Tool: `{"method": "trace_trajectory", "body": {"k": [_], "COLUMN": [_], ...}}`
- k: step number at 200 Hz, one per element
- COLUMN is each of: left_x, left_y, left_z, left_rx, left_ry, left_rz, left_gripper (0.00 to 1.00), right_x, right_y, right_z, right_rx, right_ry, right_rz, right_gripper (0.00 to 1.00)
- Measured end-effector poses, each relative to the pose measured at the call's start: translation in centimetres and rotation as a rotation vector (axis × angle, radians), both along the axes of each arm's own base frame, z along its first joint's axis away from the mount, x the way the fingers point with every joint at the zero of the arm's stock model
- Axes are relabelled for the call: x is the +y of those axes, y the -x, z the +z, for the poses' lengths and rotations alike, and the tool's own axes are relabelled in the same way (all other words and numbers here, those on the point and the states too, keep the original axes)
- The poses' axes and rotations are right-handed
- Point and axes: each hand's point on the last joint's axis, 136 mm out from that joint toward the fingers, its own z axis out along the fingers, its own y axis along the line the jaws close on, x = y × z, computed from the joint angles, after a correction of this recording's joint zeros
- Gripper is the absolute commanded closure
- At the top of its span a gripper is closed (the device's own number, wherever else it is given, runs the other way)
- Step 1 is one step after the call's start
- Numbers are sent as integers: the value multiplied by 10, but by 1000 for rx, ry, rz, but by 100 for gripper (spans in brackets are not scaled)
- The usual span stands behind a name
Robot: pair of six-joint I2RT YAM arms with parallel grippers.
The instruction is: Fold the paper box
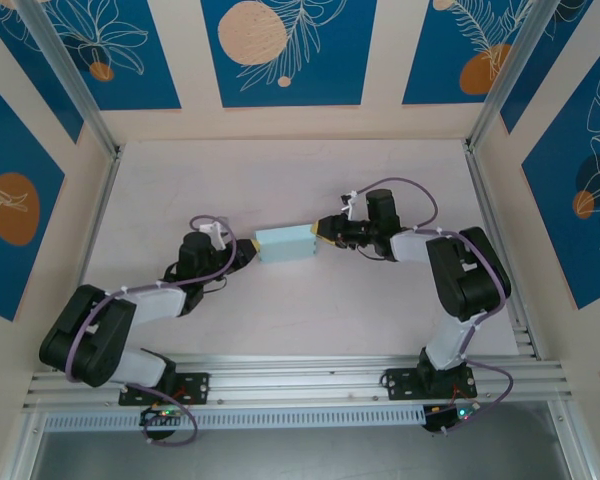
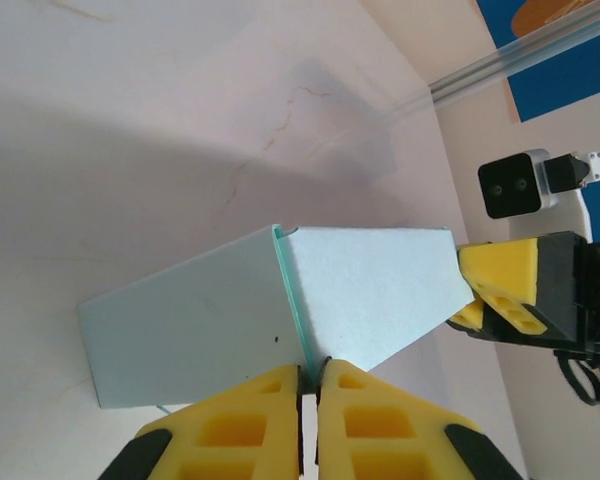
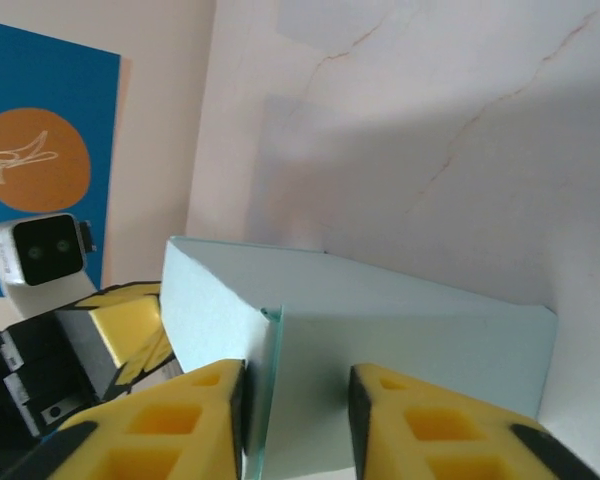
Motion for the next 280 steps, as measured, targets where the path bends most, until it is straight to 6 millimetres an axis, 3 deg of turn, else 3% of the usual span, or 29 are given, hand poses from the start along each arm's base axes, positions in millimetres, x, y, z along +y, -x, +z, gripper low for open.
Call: {"method": "trace_trajectory", "body": {"k": [47,86,101,136,178,206,222,240,280], "left_x": [2,24,30,32,38,47,53,57,44], "left_y": [2,49,62,65,59,61,65,69,67], "left_z": [2,-69,-84,-69,-37,-34,-33,-29,-29], "left_rx": [-66,159,209,169,69,72,80,83,149], "left_ry": [-53,-172,-193,-190,-223,-245,-256,-258,-198], "left_rz": [-29,-33,-32,-32,-12,29,52,68,32], "left_gripper": [89,89,89,84,85,84,76,56,54], "right_x": [2,8,8,5,1,-1,-3,-8,-11], "right_y": [-1,14,21,38,41,43,53,68,77], "right_z": [7,5,5,2,6,6,-1,-10,-13], "right_rx": [-44,-87,-106,-110,-131,-150,-141,-102,-31], "right_ry": [121,153,148,181,306,358,384,416,457], "right_rz": [-39,-30,-30,-15,14,13,17,14,-14], "right_gripper": [66,70,64,43,44,43,40,36,33]}}
